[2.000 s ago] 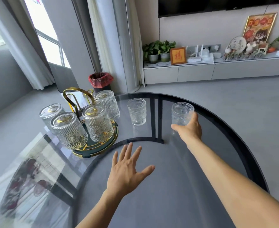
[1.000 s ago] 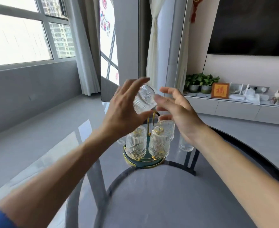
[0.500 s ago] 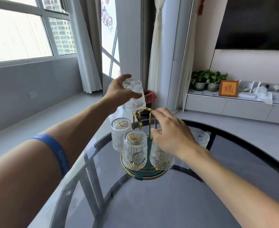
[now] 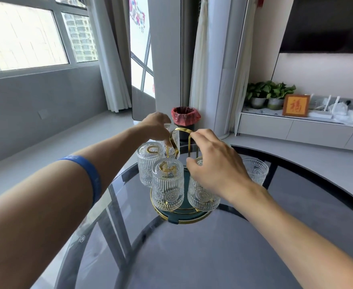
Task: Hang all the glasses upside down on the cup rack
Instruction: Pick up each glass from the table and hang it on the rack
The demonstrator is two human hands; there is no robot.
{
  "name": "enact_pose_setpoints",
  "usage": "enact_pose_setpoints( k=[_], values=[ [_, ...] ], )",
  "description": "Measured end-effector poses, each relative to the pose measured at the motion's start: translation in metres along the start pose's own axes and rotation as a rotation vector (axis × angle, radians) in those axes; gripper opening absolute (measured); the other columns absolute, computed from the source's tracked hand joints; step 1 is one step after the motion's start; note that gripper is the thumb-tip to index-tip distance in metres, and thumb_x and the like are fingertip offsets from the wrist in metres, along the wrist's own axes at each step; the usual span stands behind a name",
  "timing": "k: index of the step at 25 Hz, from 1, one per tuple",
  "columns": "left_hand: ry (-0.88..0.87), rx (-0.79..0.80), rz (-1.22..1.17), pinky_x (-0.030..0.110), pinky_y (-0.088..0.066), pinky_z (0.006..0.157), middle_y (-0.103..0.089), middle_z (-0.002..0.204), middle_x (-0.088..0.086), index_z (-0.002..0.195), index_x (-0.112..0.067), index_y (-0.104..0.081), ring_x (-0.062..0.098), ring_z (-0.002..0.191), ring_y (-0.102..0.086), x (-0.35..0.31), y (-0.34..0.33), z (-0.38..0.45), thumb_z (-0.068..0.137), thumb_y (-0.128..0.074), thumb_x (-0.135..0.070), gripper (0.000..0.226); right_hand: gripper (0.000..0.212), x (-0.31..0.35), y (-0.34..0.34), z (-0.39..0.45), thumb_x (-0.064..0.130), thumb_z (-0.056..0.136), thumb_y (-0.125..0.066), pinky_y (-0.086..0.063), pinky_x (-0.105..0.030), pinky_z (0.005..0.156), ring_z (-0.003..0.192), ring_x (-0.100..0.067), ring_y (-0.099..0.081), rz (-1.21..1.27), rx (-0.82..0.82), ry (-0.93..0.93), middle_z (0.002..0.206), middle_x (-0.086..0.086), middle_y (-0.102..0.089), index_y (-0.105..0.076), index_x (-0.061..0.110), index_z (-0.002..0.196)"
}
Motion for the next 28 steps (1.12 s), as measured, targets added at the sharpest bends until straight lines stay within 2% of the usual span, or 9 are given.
enact_pose_setpoints(
  k=[4,7,9,11,13,15,17,22,28],
  values=[
    [-0.017,0.077,0.162,0.033,-0.04,0.097,-0.058,0.14,0.009,0.137,-0.01,-0.053,0.028,0.126,-0.052,-0.002,-0.001,0.001,0.063,-0.091,-0.024,0.085,0.052,0.0,-0.003,0.0,0.033,0.085,-0.054,-0.045,-0.034,0.079,0.11,-0.023,-0.056,-0.014,0.011,0.012,0.141,0.007,-0.043,-0.042,0.021,0.135],
    [0.012,0.047,0.091,0.038,-0.035,0.109,-0.048,0.149,0.012,0.145,-0.011,-0.045,0.03,0.135,-0.046,-0.007,0.012,-0.017,0.07,-0.087,-0.018,0.085,0.058,-0.003,0.003,-0.002,0.035,0.086,-0.056,-0.041,-0.034,0.092,0.12,-0.017,-0.05,0.142,0.057,-0.021,0.146,0.01,-0.042,-0.039,0.025,0.141],
    [-0.03,-0.244,-0.027,0.037,-0.033,0.11,-0.044,0.151,0.012,0.144,-0.013,-0.045,0.031,0.136,-0.043,-0.011,0.025,-0.043,0.077,-0.079,-0.011,0.075,0.055,-0.012,0.014,-0.009,0.031,0.087,-0.057,-0.035,-0.028,0.1,0.126,-0.015,-0.047,0.271,-0.035,-0.037,0.145,0.006,-0.048,-0.045,0.022,0.14],
    [-0.227,-0.645,-0.011,0.033,-0.035,0.103,-0.047,0.145,0.011,0.138,-0.015,-0.049,0.028,0.128,-0.045,-0.019,0.023,-0.095,0.08,-0.068,-0.008,0.062,0.047,-0.031,0.022,-0.03,0.024,0.085,-0.058,-0.036,-0.025,0.101,0.124,-0.015,-0.05,0.365,-0.194,-0.153,0.138,0.002,-0.056,-0.055,0.018,0.132],
    [-0.446,-0.755,-0.057,0.029,-0.035,0.096,-0.052,0.135,0.01,0.131,-0.016,-0.052,0.021,0.117,-0.045,-0.034,-0.006,-0.154,0.08,-0.063,-0.011,0.053,0.042,-0.057,0.019,-0.059,0.021,0.083,-0.06,-0.041,-0.03,0.098,0.12,-0.017,-0.053,0.464,-0.214,-0.423,0.132,0.001,-0.061,-0.06,0.018,0.125],
    [-0.605,-0.624,-0.079,0.029,-0.037,0.094,-0.056,0.125,0.008,0.126,-0.016,-0.053,0.021,0.111,-0.048,-0.053,-0.055,-0.209,0.081,-0.059,-0.018,0.045,0.045,-0.083,0.008,-0.09,0.022,0.081,-0.062,-0.041,-0.031,0.093,0.12,-0.02,-0.053,0.51,-0.109,-0.723,0.133,-0.001,-0.059,-0.059,0.02,0.126],
    [-0.677,-0.411,0.0,0.035,-0.042,0.092,-0.057,0.119,0.006,0.124,-0.016,-0.053,0.025,0.106,-0.05,-0.068,-0.115,-0.248,0.082,-0.058,-0.024,0.044,0.05,-0.103,0.003,-0.114,0.022,0.08,-0.063,-0.04,-0.03,0.089,0.121,-0.022,-0.052,0.537,-0.046,-0.865,0.137,-0.004,-0.056,-0.056,0.02,0.129],
    [-0.424,0.09,0.18,0.04,-0.033,0.112,-0.039,0.152,0.001,0.147,-0.02,-0.034,0.025,0.138,-0.036,-0.061,-0.208,-0.237,0.09,-0.052,-0.051,0.068,0.063,-0.128,0.016,-0.152,0.03,0.078,-0.063,-0.038,-0.033,0.087,0.122,-0.021,-0.048,0.529,0.028,-0.89,0.143,-0.001,-0.047,-0.044,0.025,0.138],
    [-0.446,0.18,0.315,0.039,-0.005,0.122,-0.021,0.164,0.004,0.154,-0.027,-0.025,0.022,0.152,-0.012,-0.039,-0.24,-0.195,0.085,-0.023,-0.077,0.084,0.074,-0.162,0.0,-0.175,0.037,0.071,-0.069,-0.037,-0.032,0.085,0.117,-0.017,-0.047,0.553,0.08,-0.916,0.146,0.003,-0.044,-0.04,0.028,0.139]
  ],
)
Point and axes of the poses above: each hand's wrist, its own z-axis towards the middle knuckle, its own y-axis out of the back of the hand, x = y × z, the point moved 2 cm from there along z, towards the middle knuckle
